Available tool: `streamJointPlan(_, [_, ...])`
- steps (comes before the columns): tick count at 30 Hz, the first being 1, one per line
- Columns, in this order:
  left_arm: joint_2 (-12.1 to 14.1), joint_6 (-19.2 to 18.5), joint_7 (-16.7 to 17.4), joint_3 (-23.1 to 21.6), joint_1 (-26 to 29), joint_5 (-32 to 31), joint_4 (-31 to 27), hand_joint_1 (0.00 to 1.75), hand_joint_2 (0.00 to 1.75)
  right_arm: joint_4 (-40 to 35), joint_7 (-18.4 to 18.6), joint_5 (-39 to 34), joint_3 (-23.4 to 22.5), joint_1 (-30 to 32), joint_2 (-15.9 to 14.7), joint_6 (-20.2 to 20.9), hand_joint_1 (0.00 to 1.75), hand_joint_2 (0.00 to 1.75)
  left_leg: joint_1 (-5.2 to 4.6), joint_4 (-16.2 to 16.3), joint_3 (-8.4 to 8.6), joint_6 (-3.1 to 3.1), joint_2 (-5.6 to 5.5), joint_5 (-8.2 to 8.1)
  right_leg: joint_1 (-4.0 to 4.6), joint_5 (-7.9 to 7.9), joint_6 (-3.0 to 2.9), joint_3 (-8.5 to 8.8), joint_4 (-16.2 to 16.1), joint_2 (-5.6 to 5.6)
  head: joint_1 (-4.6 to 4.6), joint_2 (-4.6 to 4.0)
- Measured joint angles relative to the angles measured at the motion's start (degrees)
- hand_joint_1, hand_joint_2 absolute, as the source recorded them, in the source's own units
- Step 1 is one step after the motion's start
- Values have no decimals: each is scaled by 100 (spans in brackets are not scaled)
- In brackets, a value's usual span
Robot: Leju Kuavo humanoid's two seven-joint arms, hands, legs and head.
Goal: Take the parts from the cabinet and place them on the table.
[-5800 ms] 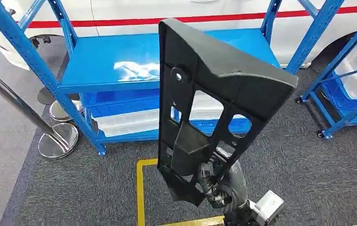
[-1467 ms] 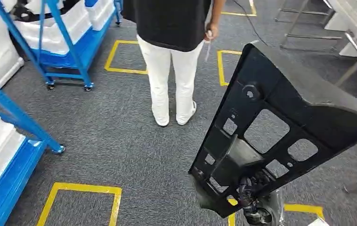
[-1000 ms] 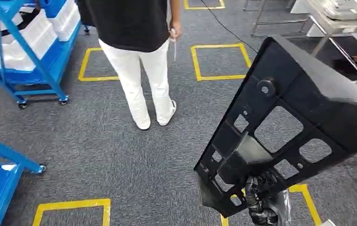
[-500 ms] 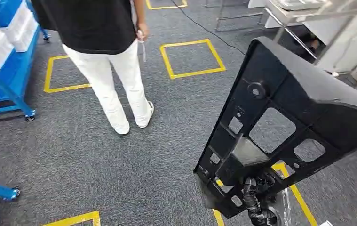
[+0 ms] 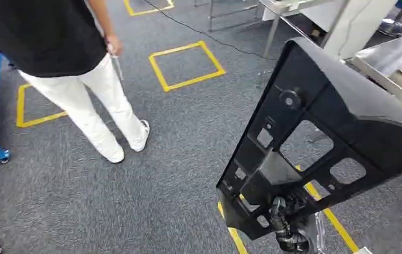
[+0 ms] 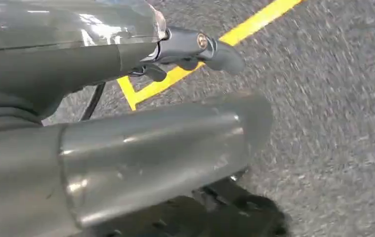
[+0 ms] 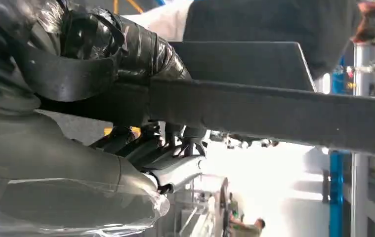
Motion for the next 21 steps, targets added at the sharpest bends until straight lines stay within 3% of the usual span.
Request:
streamJointPlan(1, [4, -4, 0, 4, 12, -2, 0, 0, 0, 18, 0, 4, 7, 2, 0, 0, 175, 175, 0, 104, -81, -9, -1, 54, 1, -3, -2, -3, 16, 86, 2, 0])
streamJointPlan(2, [9, -7, -2, 7, 18, -2, -2, 0, 0, 35, 0, 9, 11, 0, 0, 0, 175, 175, 1, -58, -37, -12, -7, 243, -3, -13, 9, 0, 37, 176, 0, 0])
streamJointPlan(4, [28, -11, -4, 15, 16, 0, -2, 0, 0, 64, -13, 35, 35, -5, 0, -2, 175, 175, 14, -1032, 363, -5, -106, 856, -26, -55, 56, 2, 110, 356, 0, 0])
streamJointPlan(5, [35, -11, -4, 22, 22, -2, -2, 0, 0, 72, -22, 37, 50, -14, 0, -9, 175, 175, 36, -1433, 516, 0, -320, 977, -33, -85, 82, -15, 159, 410, 0, 0])
streamJointPlan(6, [39, -15, -4, 46, 13, -2, -2, 0, 0, 94, -28, 42, 66, -37, 0, -24, 175, 175, 40, -1490, 544, -1, -608, 870, -12, -107, 119, -63, 217, 469, 2, 0])
streamJointPlan(9, [44, -13, -11, 90, -3, 2, -2, 0, 0, 129, -33, 55, 107, -47, -2, -37, 175, 175, -3, -1485, 553, 91, -415, 899, -56, -61, 221, -129, 203, 650, 0, 0])
streamJointPlan(10, [44, -13, -13, 94, -3, 2, -2, 0, 0, 138, -33, 55, 111, -50, -4, -55, 175, 175, 29, -1547, 564, 148, -332, 936, -41, -54, 257, -152, 206, 720, 0, 0])
streamJointPlan(11, [44, -13, -13, 94, -11, 2, -2, 0, 0, 142, -35, 55, 116, -37, -7, -81, 175, 175, 43, -1584, 583, 191, -235, 962, -38, -112, 260, -161, 286, 474, 2, 0])
streamJointPlan(12, [48, -13, -20, 96, -8, 4, -2, 0, 0, 146, -39, 52, 131, -60, -11, -114, 175, 175, 42, -1616, 597, 233, -176, 966, -15, -273, 285, -272, 501, 141, 5, 0])
streamJointPlan(13, [48, -13, -20, 105, 4, 4, -2, 0, 0, 157, -39, 52, 144, -87, -13, -127, 175, 175, 28, -1616, 595, 242, -92, 965, -27, -479, 314, -465, 876, -7, 4, 0])
streamJointPlan(15, [50, -13, -20, 129, 16, 7, -2, 0, 0, 201, -39, 52, 179, -99, -20, -140, 175, 175, 15, -1612, 595, 252, 107, 939, -62, -835, 356, -931, 1771, -108, 4, 0])
streamJointPlan(16, [55, -13, -20, 138, 19, 7, -2, 0, 0, 216, -39, 52, 181, -99, -24, -140, 175, 175, 14, -1611, 599, 250, 175, 930, -72, -829, 368, -1012, 1905, -116, 2, 0])
streamJointPlan(17, [55, -13, -20, 140, 16, 6, -2, 0, 0, 236, -37, 52, 184, -100, -28, -140, 175, 175, 13, -1611, 614, 240, 259, 915, -84, -684, 376, -971, 1802, -128, 2, 0])
streamJointPlan(19, [55, -13, -20, 142, 1, 7, -2, 0, 0, 247, -37, 52, 190, -100, -33, -140, 175, 175, 13, -1612, 673, 217, 389, 874, -81, -179, 349, -507, 925, -213, 4, 0])
streamJointPlan(20, [55, -13, -20, 140, -4, 4, -2, 0, 0, 247, -37, 52, 197, -102, -35, -140, 175, 175, 12, -1614, 721, 193, 443, 849, -56, 51, 305, -177, 335, -421, 4, 0])
streamJointPlan(21, [52, -13, -20, 142, -2, 5, -2, 0, 0, 251, -35, 52, 201, -115, -39, -140, 175, 175, -1, -1629, 740, 163, 484, 832, 27, -81, 250, -107, 192, -705, 2, 0])
